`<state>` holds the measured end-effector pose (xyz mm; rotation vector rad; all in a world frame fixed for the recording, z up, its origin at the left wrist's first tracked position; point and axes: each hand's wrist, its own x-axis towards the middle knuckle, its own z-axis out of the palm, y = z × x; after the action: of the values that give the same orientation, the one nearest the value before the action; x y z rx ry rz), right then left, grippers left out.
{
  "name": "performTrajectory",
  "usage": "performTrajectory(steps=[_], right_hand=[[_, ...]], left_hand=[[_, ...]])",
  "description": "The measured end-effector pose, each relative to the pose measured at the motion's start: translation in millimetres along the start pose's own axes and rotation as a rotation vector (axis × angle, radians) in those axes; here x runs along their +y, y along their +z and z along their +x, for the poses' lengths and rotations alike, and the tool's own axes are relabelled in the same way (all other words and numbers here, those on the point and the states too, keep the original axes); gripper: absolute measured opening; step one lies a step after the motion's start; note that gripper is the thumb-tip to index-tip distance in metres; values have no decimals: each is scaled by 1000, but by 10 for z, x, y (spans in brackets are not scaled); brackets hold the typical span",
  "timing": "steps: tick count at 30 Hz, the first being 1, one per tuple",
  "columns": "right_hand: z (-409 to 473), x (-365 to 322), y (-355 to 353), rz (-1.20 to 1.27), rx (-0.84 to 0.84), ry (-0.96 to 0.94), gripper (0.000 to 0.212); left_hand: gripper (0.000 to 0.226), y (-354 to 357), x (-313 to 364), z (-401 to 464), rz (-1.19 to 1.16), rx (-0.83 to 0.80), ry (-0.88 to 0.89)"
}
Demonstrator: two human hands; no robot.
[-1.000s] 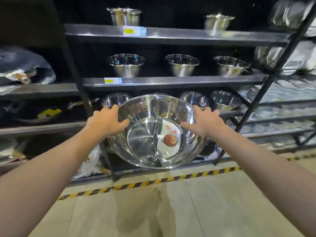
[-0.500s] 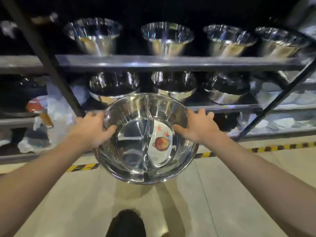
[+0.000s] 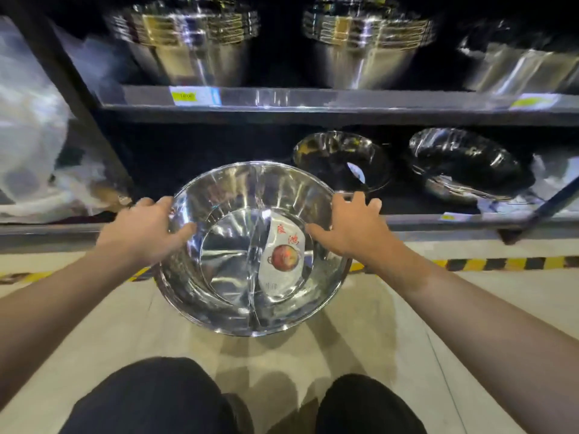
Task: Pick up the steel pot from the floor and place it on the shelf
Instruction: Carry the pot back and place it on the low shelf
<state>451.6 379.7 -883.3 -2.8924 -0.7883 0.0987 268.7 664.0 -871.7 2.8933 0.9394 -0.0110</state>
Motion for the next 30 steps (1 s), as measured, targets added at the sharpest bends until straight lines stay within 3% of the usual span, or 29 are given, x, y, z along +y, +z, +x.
performTrajectory(steps=[6,13,23,30], right_hand=[[351,-232,575,-5,-88,-53,76],[1196,-458,1178,-28,-110,-64,76],[2134,-545,1305,-127,-86,0,86],[2339,-428,1249,-84,-133,-111,59]], left_hand=[[88,375,-315,192,6,-102,-77],[90,896,-639,1125,-5,-59,-49],[80,1141,-651,2115,-18,-68,-45],[73,1067,-570,2132,4,-90,-26]])
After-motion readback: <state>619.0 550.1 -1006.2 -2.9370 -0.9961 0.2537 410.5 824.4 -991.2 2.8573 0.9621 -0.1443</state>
